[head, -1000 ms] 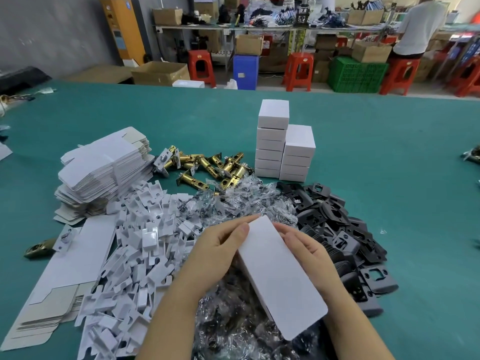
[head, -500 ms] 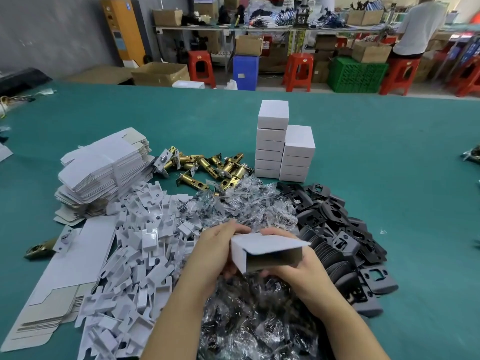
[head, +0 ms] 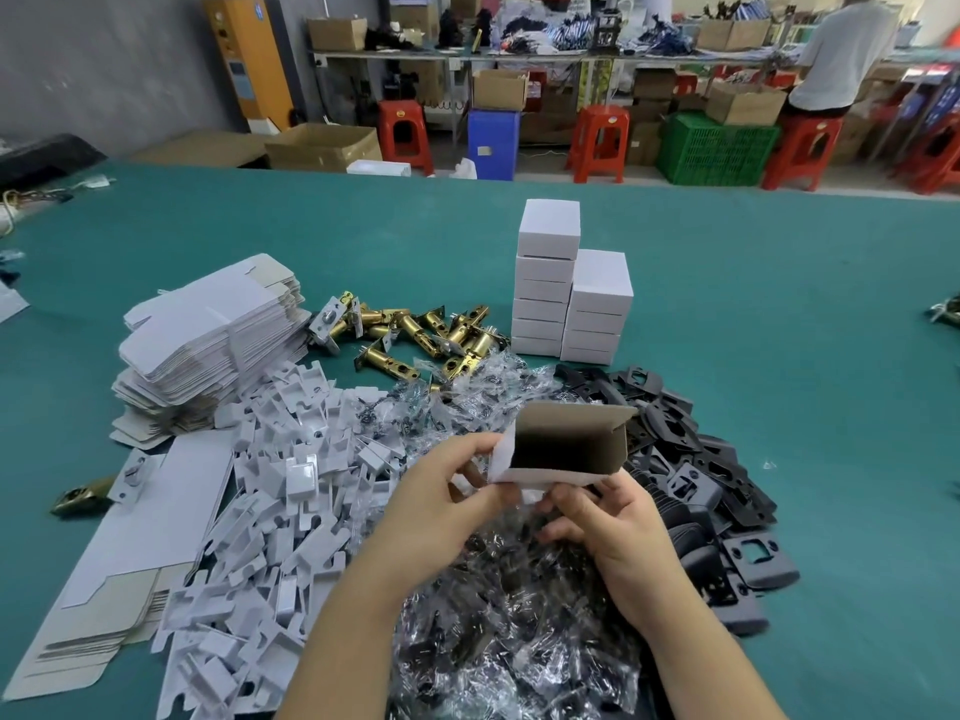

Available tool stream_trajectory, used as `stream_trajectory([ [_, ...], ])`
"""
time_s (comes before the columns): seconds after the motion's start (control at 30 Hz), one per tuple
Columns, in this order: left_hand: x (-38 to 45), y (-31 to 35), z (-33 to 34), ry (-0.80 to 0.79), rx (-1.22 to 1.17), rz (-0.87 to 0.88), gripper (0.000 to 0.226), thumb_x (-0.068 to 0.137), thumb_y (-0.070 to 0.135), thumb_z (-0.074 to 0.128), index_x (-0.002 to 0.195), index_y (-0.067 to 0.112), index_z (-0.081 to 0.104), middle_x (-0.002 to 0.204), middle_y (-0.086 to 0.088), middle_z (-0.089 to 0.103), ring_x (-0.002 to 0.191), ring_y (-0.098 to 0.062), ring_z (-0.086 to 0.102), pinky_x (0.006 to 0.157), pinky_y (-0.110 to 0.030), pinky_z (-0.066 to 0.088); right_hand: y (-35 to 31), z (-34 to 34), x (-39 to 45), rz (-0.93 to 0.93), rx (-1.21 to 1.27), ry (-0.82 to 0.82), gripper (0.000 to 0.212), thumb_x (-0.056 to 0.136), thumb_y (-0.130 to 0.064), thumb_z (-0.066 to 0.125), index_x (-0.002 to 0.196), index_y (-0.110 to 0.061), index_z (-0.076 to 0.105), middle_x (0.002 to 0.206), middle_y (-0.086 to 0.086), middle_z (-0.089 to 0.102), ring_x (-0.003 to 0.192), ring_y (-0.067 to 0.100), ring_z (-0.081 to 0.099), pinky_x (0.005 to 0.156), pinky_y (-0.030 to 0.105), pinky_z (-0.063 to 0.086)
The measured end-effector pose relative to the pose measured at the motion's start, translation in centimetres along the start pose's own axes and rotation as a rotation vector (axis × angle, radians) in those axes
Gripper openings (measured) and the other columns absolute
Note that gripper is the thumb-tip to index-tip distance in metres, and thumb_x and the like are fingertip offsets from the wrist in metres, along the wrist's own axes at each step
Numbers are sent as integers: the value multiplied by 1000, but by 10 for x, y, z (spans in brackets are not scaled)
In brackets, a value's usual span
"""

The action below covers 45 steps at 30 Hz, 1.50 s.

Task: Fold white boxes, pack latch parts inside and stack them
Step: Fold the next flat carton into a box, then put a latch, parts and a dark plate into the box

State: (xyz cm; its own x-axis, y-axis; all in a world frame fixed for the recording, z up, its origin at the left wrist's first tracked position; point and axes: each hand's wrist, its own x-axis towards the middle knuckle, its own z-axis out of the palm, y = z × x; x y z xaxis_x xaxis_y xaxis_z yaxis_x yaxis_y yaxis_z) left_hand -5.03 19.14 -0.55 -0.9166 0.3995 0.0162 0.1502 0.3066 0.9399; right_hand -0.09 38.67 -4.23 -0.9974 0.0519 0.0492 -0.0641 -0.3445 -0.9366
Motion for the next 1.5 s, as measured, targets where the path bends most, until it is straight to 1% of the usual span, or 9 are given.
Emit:
stream_trajectory([
  [0.2,0,-2,-1,32,-18,30,36,85,24,82,107,52,73,79,14,60,59,-2,46,54,-16,41,4,-4,0,14,5,-15,44,83,-41,86,121,-22,72,106,9,75,86,20,72,71,30,60],
  [0.57,1,-1,5,-1,-84,61,34,81,29,83,107,49,75,81,24,66,62,6,52,59,-11,45,6,-4,3,44,115,-13,55,83,-40,86,130,-21,65,124,22,70,112,44,69,88,43,61],
  [0.73,0,2,6,2,85,37,40,82,41,83,115,58,67,98,18,68,79,-5,58,72,-26,50,5,-5,4,58,136,5,57,80,-39,88,130,-21,67,125,21,71,115,39,69,89,39,60],
  [0.83,-2,13,-5,-110,-25,-23,44,83,58,73,125,59,60,109,13,67,87,-15,66,74,-31,59,4,-3,5,73,166,25,60,73,-42,93,125,-22,70,123,20,72,115,39,69,89,38,60],
  [0.93,14,25,-22,132,-52,-35,24,88,50,64,112,52,68,98,15,73,79,0,65,60,-17,54,4,-2,5,78,163,32,61,69,-43,95,122,-23,71,121,20,73,114,38,70,89,39,61],
  [1.07,73,29,-52,429,391,-46,16,101,20,56,105,23,72,83,5,71,52,1,56,44,-18,43,2,-1,5,94,175,42,62,67,-44,96,121,-24,72,121,19,73,114,38,70,88,38,61],
  [1.23,143,7,-84,88,1083,-202,51,96,0,48,140,23,61,136,-4,65,108,-25,66,89,-44,58,2,0,7,102,172,48,60,72,-44,92,125,-27,69,122,18,73,114,37,70,90,39,60],
  [1.33,157,-16,-91,-68,1193,-258,73,90,-12,44,152,27,46,155,-8,48,120,-31,61,77,-38,55,2,1,7,100,167,34,56,76,-42,90,125,-27,68,122,19,72,114,37,70,91,39,60],
  [1.5,166,-39,-94,-60,1200,-228,85,86,-19,38,154,31,42,158,-11,43,111,-31,64,66,-36,52,2,-1,7,116,158,16,57,78,-40,90,128,-26,67,124,20,71,116,38,68,94,41,59],
])
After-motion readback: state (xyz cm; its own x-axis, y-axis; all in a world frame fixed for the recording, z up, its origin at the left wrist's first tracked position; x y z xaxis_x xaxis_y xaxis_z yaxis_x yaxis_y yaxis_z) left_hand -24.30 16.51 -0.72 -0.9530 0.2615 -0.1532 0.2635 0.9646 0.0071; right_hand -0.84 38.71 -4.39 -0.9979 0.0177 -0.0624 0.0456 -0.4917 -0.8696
